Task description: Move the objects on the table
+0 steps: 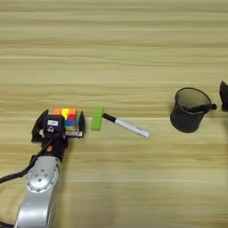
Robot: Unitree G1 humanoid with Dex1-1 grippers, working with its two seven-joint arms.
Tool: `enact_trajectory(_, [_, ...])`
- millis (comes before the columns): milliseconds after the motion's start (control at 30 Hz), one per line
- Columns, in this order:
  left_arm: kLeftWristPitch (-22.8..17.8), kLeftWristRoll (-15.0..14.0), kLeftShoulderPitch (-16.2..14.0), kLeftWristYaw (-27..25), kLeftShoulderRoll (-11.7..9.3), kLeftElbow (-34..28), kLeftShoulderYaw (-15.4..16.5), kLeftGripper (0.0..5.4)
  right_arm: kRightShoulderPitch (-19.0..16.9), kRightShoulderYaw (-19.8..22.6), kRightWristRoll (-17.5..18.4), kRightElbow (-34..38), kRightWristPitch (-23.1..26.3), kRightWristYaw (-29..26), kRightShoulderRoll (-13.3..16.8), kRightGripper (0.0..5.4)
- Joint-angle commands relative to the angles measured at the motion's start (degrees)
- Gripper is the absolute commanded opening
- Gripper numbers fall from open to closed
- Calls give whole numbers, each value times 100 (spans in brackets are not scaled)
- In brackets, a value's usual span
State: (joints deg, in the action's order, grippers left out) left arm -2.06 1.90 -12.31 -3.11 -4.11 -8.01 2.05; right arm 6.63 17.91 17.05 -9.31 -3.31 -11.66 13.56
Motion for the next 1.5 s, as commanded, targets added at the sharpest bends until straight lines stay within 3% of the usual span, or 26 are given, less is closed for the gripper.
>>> enact_trajectory(33, [-100,-3,60,33,-39,60,42,540,110,-16,-34,-4,-7,15,10,536])
enact_trajectory(900, [-75,-32,128,23,-31,183,110,540,123,-58,-55,-3,-5,41,-10,536])
enact_trajectory(1500, [-75,-52,120,-41,-28,160,86,360,136,-51,-51,-19,-4,26,10,540])
